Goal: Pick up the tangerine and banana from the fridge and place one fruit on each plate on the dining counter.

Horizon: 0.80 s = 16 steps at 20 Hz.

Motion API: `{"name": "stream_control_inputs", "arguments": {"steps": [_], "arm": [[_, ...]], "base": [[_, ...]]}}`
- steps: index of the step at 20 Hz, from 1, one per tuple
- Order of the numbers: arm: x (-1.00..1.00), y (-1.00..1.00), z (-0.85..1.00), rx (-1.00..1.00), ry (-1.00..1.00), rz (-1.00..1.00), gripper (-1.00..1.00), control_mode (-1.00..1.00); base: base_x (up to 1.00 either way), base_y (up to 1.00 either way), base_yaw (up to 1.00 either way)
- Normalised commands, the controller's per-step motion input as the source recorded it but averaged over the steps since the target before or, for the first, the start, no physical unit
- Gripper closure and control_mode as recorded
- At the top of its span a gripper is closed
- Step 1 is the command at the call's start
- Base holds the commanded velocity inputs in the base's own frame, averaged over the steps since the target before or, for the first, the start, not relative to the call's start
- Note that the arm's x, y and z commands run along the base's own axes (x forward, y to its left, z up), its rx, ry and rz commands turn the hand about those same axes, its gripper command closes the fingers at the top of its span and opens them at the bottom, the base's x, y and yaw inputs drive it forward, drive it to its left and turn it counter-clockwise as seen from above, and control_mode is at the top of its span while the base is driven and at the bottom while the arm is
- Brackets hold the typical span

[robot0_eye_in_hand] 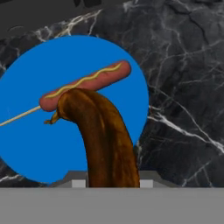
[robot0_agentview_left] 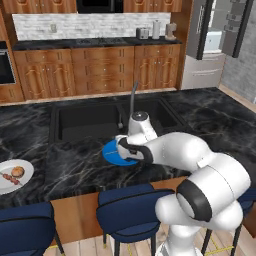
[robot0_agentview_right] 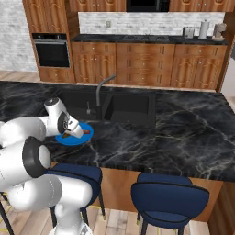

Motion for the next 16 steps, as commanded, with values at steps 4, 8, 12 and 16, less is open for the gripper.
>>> {"name": "stream_control_inputs", "arguments": {"steps": [4, 8, 12, 16], "arm": [[0.32, 0.20, -0.25, 0.00, 0.09, 0.00, 1.00, -1.00], [0.30, 0.14, -0.23, 0.00, 0.12, 0.00, 1.00, -1.00], [0.24, 0.08, -0.25, 0.00, 0.14, 0.00, 1.00, -1.00], [0.04, 0.02, -0.34, 0.00, 0.13, 0.00, -1.00, -1.00]], "base": [[0.00, 0.00, 0.00], [0.00, 0.00, 0.00], [0.00, 0.00, 0.00], [0.00, 0.00, 0.00]]}}
